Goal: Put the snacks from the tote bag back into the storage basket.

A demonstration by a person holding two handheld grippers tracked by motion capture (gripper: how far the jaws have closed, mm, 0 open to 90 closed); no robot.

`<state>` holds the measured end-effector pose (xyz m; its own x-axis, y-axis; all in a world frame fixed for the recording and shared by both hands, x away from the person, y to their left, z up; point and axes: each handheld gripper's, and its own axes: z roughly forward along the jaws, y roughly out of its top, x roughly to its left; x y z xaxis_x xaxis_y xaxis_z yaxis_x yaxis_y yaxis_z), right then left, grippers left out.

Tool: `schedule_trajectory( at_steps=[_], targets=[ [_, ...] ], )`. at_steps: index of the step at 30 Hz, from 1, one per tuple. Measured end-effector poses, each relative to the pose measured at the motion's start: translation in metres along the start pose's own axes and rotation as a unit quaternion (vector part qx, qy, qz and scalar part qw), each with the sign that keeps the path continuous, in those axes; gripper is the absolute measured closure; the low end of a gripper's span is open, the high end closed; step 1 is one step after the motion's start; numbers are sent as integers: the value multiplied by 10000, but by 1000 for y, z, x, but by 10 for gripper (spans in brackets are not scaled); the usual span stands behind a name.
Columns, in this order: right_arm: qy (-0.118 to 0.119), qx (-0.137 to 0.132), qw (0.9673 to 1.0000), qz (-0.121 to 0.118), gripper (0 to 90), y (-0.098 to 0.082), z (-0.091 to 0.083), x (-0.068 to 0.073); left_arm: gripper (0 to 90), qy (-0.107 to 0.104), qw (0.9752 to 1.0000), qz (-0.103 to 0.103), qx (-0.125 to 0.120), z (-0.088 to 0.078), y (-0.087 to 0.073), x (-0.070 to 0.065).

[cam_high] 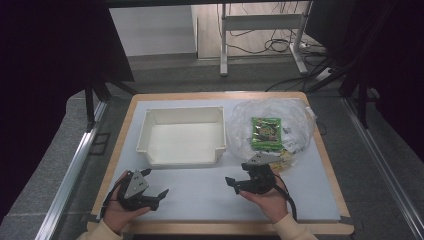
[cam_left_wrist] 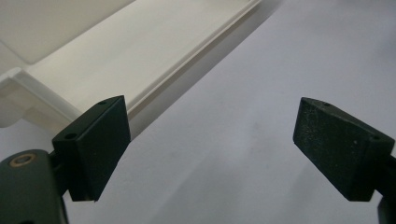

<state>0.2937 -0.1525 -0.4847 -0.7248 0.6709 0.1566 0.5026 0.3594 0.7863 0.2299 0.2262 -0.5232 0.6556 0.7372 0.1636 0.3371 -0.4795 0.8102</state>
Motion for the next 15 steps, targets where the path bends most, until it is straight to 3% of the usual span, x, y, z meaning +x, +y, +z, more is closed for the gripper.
schedule_trajectory(
  at_steps=[15],
  targets=[
    [-38, -50, 10000, 57, 213, 7, -8, -7, 110, -16, 10000, -6, 27, 1, 0, 0]
  ],
)
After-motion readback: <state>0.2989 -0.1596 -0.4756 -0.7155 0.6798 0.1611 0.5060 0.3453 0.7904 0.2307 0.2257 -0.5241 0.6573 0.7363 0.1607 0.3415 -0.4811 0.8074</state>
